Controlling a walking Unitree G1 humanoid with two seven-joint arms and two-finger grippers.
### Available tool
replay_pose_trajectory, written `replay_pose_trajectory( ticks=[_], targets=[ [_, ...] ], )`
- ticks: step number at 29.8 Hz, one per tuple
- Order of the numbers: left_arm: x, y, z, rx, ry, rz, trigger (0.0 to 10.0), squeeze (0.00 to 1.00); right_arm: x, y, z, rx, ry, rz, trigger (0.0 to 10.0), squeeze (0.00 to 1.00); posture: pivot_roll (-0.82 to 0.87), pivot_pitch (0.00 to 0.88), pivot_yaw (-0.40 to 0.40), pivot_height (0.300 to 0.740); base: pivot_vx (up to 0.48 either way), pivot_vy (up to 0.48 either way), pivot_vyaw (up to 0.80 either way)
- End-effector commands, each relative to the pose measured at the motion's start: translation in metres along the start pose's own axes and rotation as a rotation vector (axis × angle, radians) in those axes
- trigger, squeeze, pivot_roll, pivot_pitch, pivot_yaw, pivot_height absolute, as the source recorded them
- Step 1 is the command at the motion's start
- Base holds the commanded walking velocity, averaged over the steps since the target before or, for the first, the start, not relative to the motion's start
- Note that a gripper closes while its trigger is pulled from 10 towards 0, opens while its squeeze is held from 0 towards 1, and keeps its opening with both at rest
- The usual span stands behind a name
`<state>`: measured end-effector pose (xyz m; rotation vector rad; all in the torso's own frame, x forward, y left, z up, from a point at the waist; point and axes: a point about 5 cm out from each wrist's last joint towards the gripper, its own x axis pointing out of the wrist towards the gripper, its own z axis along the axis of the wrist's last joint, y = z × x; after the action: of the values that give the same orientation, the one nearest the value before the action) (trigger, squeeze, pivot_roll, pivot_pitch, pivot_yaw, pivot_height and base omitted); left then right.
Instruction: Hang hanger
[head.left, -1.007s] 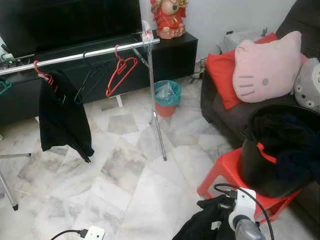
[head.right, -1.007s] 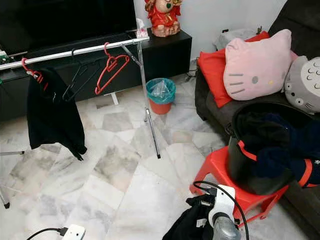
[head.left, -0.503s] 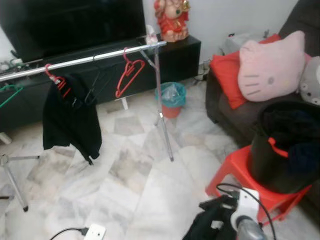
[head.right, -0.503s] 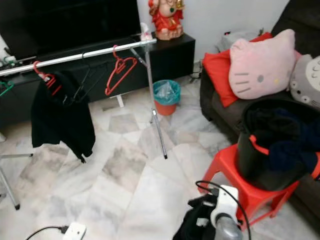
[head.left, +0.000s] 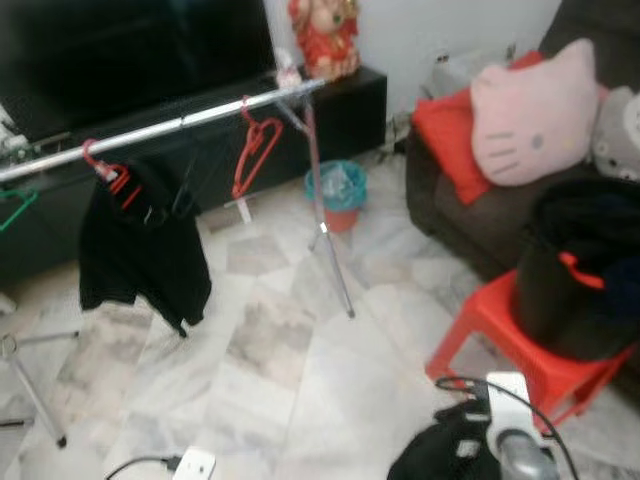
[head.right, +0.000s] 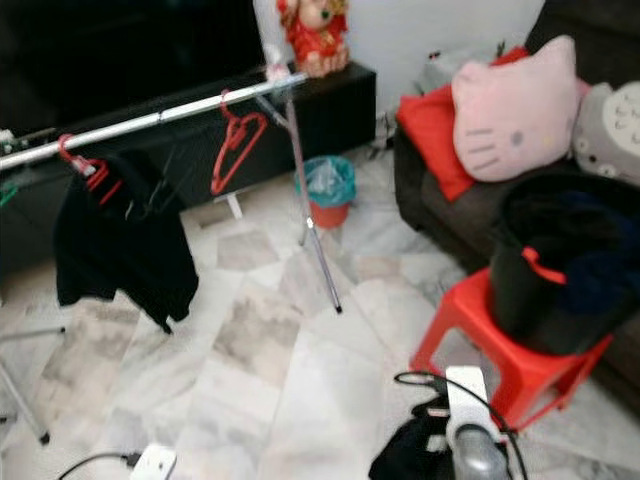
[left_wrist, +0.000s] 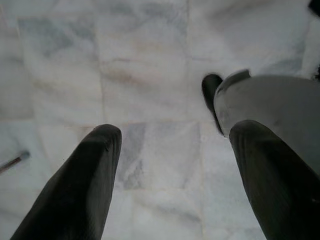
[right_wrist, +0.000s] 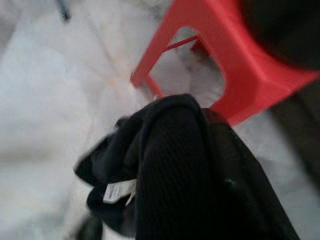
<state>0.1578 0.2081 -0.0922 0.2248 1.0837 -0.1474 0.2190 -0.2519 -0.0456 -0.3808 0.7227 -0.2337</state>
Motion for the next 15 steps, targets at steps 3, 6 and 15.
replay_pose_trajectory(
  ticks=[3,6,15],
  targets=[
    [-0.002,0.006,-0.008,-0.003,0.026,0.018,10.0,0.0,-0.004,-0.004,-0.019,-0.103,0.069,0.003,10.0,0.0,-0.05,0.0,0.108,0.74,0.0,0.296,0.0],
    [-0.002,0.006,-0.007,-0.003,0.026,0.016,10.0,0.0,-0.008,-0.01,-0.032,-0.159,0.119,-0.01,10.0,0.0,-0.05,0.0,0.108,0.74,0.0,0.292,0.0],
    [-0.002,0.005,-0.007,-0.003,0.024,0.015,10.0,0.0,-0.021,0.004,-0.062,-0.274,0.235,0.058,10.0,0.0,-0.05,0.0,0.106,0.74,0.0,0.293,0.0]
  ],
)
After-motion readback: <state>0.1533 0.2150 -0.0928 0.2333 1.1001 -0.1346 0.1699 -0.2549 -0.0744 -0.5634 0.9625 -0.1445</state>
